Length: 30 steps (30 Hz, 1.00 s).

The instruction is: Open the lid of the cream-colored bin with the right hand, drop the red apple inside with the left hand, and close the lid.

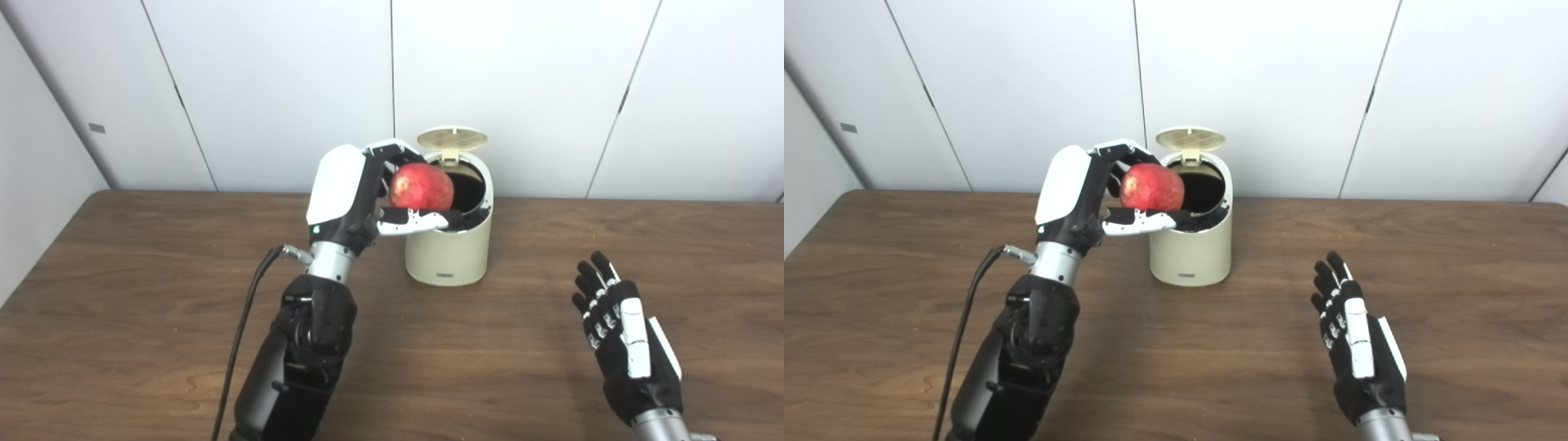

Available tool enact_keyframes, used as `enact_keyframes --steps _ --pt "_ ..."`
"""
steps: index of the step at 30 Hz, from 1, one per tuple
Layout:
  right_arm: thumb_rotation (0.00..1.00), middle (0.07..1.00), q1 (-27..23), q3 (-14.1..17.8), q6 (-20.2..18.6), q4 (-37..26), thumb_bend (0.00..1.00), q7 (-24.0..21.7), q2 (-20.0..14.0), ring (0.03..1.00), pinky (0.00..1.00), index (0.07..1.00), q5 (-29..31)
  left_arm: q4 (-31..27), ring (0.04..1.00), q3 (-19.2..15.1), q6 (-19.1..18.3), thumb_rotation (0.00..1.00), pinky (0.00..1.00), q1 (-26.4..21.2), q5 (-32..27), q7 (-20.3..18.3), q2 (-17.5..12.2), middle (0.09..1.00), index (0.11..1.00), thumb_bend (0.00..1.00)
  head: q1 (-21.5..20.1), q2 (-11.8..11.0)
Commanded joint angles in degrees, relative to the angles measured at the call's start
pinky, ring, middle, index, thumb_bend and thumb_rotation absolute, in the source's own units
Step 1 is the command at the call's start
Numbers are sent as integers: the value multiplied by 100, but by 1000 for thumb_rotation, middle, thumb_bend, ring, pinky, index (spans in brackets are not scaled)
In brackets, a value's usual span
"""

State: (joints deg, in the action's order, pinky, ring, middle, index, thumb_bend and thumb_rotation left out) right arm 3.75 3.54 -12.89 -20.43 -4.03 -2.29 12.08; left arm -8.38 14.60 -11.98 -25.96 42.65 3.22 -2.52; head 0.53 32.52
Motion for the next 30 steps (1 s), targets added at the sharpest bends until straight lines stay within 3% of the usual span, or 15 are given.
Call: enact_keyframes --steps 1,5,16,30 --pt "929 967 -74 -4 170 -199 511 -7 22 989 989 971 44 155 407 4 309 0 355 -359 44 330 74 531 498 473 9 5" --pt "933 967 -35 -55 86 -265 495 -3 42 990 991 977 40 726 390 -4 569 0 372 -567 26 609 165 487 500 475 2 13" --pt "964 966 23 -38 -170 -407 464 -5 121 982 986 983 391 1729 397 -22 902 0 339 -1084 -54 1086 208 505 508 473 40 36" --pt "943 953 38 -24 -239 -468 499 15 59 971 960 975 505 2070 398 204 869 0 335 -1279 415 1188 -116 488 508 473 90 82"
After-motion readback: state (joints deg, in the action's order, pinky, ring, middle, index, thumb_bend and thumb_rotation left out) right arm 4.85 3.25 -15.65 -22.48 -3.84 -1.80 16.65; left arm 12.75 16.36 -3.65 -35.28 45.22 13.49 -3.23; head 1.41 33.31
